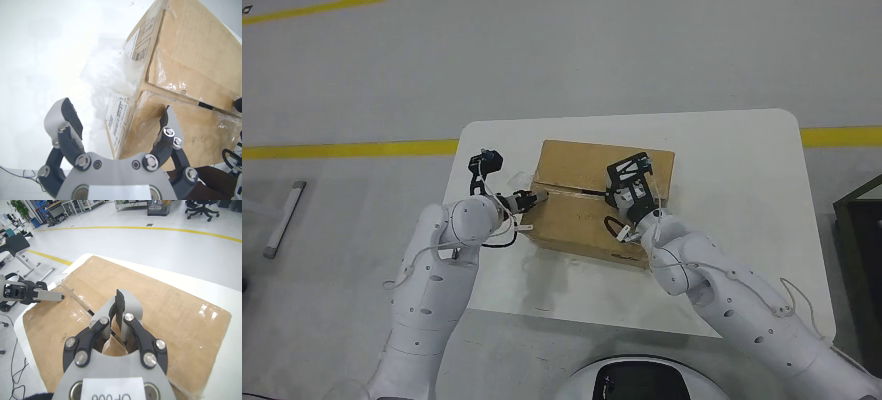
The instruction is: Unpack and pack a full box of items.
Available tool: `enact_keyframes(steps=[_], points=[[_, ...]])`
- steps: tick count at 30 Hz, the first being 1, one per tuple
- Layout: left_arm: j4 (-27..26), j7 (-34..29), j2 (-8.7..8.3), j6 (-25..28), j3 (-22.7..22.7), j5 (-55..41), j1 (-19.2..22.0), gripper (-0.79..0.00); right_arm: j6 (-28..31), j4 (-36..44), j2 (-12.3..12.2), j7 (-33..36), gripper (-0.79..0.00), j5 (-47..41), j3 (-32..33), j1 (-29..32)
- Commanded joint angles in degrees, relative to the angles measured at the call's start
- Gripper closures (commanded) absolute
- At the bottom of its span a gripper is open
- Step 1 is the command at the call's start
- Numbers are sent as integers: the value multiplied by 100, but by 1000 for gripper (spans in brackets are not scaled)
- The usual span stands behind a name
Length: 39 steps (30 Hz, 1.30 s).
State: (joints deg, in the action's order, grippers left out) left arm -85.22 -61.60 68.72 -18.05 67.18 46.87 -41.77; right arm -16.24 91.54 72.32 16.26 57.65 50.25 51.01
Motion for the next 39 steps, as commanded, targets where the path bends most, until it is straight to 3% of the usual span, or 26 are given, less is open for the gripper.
enact_keyframes(steps=[1, 8, 19, 23, 26, 32, 39], points=[[-157, 99, -23, -140, 80, 159, -111, -785, 14, -72, 29, 5, 0, -2, -12, -35], [-615, 963, -59, -771, 732, -147, -677, -785, 114, -202, 125, 69, 0, -14, -50, -72], [-588, 1045, -65, -735, 729, -58, -719, -785, 357, -255, 214, 276, 0, -153, 104, -68], [-621, 1189, -146, -834, 508, 1541, -871, -785, 397, -266, 243, 331, 0, -142, 144, -57], [-741, 910, -189, -935, 355, 2580, -949, -785, 413, -266, 261, 363, 0, -113, 181, -46], [-860, 461, -258, 117, -153, 4448, -1091, -785, 464, -269, 296, 446, 0, -123, 269, -27], [-855, 756, -171, 626, -427, 4563, -1028, -785, 524, -287, 336, 516, 0, -119, 349, -1]])
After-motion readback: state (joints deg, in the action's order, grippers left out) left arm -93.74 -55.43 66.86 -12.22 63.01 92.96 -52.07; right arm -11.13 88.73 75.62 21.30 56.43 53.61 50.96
